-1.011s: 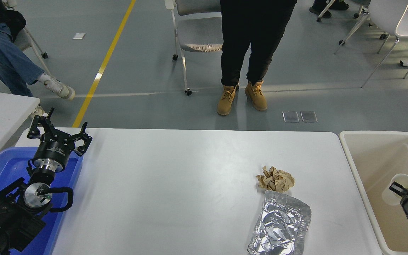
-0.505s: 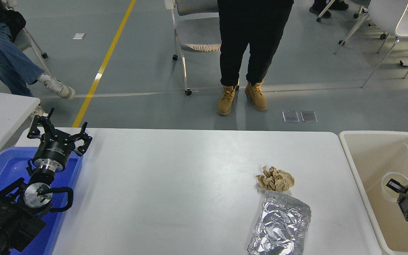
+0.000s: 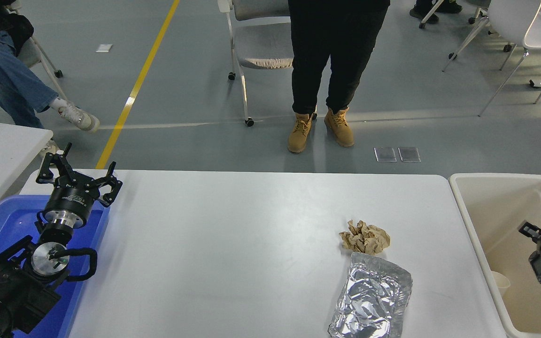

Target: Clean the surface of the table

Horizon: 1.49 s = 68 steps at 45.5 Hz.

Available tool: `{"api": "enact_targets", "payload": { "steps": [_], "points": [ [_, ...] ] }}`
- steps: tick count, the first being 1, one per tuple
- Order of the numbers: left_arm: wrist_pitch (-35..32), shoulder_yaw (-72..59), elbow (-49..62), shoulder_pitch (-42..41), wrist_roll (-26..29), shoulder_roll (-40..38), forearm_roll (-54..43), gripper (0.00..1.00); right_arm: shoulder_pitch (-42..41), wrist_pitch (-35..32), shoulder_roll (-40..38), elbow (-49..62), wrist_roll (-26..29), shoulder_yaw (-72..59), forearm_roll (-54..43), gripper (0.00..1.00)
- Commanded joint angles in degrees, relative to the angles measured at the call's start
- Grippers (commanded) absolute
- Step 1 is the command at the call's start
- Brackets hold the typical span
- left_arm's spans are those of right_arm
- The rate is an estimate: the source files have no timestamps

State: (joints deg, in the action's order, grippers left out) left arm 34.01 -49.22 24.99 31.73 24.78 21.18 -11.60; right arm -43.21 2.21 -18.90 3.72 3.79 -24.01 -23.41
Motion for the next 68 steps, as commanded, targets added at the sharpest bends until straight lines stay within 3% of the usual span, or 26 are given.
{"api": "enact_targets", "payload": {
  "steps": [1,6,13,22,44,56,68],
  "points": [
    [0.0,0.0,0.0,0.0,0.0,0.0,0.0,1.00,-5.3,0.3,-2.5,-0.3,0.0,4.9,0.5,0.85],
    [0.0,0.0,0.1,0.0,0.0,0.0,0.0,1.00,-8.6,-0.1,-3.9,-0.3,0.0,12.6,2.6,0.96],
    [0.0,0.0,0.0,0.0,0.0,0.0,0.0,1.00,-12.3,-0.4,-4.9,-0.4,0.0,22.2,4.7,0.96],
    [0.0,0.0,0.1,0.0,0.0,0.0,0.0,1.00,-14.4,-0.5,-6.2,-0.7,-0.4,24.1,6.2,0.97],
    [0.0,0.0,0.1,0.0,0.0,0.0,0.0,1.00,-19.1,-1.2,-8.2,-3.4,-1.1,35.9,24.8,0.98],
    [0.0,0.0,0.0,0.0,0.0,0.0,0.0,1.00,-20.2,-1.4,-12.3,-15.9,-1.1,55.4,26.9,0.98],
    [0.0,0.0,0.0,0.0,0.0,0.0,0.0,1.00,-14.2,-2.5,-14.1,-31.2,-3.5,70.0,26.9,0.98]
  ]
}}
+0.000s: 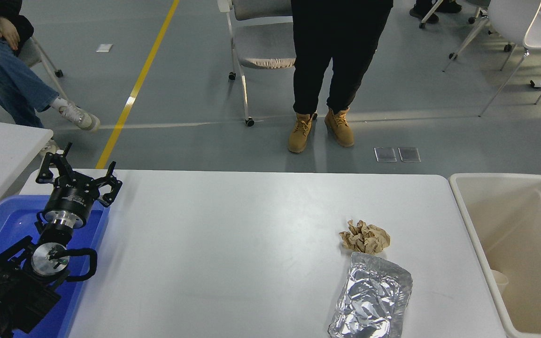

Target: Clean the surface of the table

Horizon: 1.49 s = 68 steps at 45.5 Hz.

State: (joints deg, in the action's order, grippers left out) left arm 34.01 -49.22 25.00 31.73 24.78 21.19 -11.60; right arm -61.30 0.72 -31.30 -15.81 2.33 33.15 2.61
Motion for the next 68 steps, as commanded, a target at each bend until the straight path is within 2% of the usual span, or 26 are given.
{"api": "enact_targets", "payload": {
  "steps": [1,14,22,31,40,68],
  "points": [
    [0.0,0.0,0.0,0.0,0.0,0.0,0.0,1.00,4.6,-1.5,-1.6,-12.4,-2.8,13.5,0.9,0.98],
    [0.0,0.0,0.0,0.0,0.0,0.0,0.0,1.00,13.6,-5.5,-1.0,-20.2,-16.2,17.8,0.9,0.98],
    [0.0,0.0,0.0,0.0,0.0,0.0,0.0,1.00,17.3,-7.3,0.5,-20.8,-22.5,17.9,0.9,0.98],
    [0.0,0.0,0.0,0.0,0.0,0.0,0.0,1.00,23.0,-7.7,3.9,-20.8,-24.8,18.7,0.9,0.98],
    [0.0,0.0,0.0,0.0,0.0,0.0,0.0,1.00,27.1,-11.4,5.9,-20.5,-27.5,18.7,0.8,0.98],
    [0.0,0.0,0.0,0.0,0.0,0.0,0.0,1.00,30.0,-11.9,8.3,-20.0,-29.1,17.9,0.7,0.98]
  ]
}}
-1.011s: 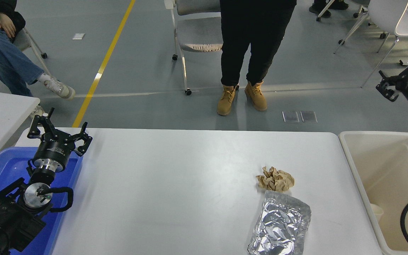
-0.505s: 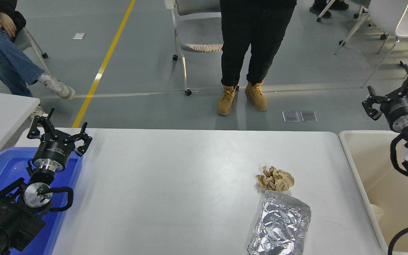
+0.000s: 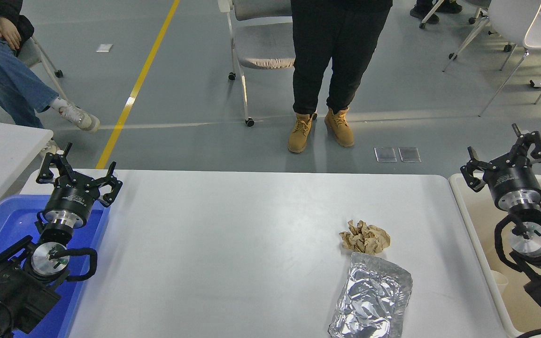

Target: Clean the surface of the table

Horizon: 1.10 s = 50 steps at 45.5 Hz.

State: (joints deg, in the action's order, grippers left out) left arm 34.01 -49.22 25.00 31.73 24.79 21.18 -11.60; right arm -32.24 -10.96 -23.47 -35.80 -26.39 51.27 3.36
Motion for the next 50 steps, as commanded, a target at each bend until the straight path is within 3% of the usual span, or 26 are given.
{"api": "enact_targets", "payload": {
  "steps": [1,22,35,43,50],
  "points": [
    [0.0,0.0,0.0,0.0,0.0,0.0,0.0,1.00,1.0,-0.2,0.4,0.1,-0.4,-0.3,0.0,0.98],
    [0.0,0.0,0.1,0.0,0.0,0.0,0.0,1.00,-1.2,-0.2,-2.5,0.1,-0.2,-3.4,-0.4,0.98],
    [0.0,0.0,0.0,0.0,0.0,0.0,0.0,1.00,-14.7,-0.6,-12.5,-0.7,-0.2,-41.8,0.2,0.98],
    [0.0,0.0,0.0,0.0,0.0,0.0,0.0,1.00,-19.9,-3.5,-17.3,0.7,0.0,-51.0,-1.2,0.98],
    [0.0,0.0,0.1,0.0,0.0,0.0,0.0,1.00,-26.9,-5.6,-19.7,1.3,0.2,-60.7,-18.0,0.98]
  ]
}}
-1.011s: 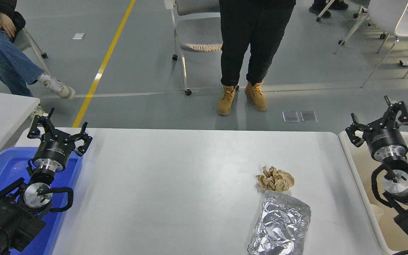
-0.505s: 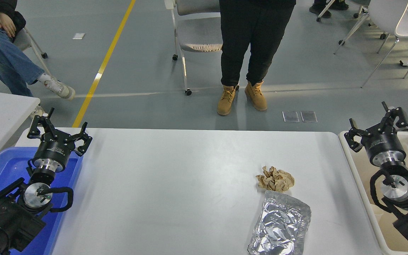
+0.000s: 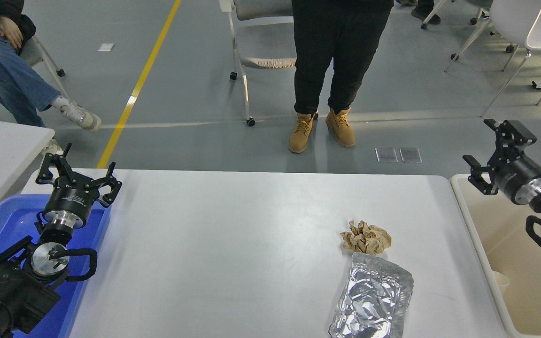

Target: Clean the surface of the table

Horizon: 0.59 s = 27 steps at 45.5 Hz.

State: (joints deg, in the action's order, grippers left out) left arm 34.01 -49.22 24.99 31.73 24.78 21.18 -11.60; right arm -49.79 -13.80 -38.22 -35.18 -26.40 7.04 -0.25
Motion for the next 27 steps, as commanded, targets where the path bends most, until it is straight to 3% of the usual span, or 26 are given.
{"api": "enact_targets", "payload": {
  "steps": [1,8,17,27],
  "points": [
    [0.0,0.0,0.1,0.0,0.0,0.0,0.0,1.00,-10.1,-3.6,-5.4,0.4,0.2,-18.4,-16.9,0.98],
    [0.0,0.0,0.1,0.0,0.0,0.0,0.0,1.00,-14.5,-8.4,-8.5,0.1,-0.1,-27.7,-29.7,0.98],
    [0.0,0.0,0.1,0.0,0.0,0.0,0.0,1.00,-14.6,-11.6,-15.0,-2.4,-0.9,-27.2,-41.8,0.98],
    [0.0,0.0,0.0,0.0,0.0,0.0,0.0,1.00,-13.6,-11.8,-29.4,-20.8,-3.4,-27.1,-49.1,0.98]
  ]
}}
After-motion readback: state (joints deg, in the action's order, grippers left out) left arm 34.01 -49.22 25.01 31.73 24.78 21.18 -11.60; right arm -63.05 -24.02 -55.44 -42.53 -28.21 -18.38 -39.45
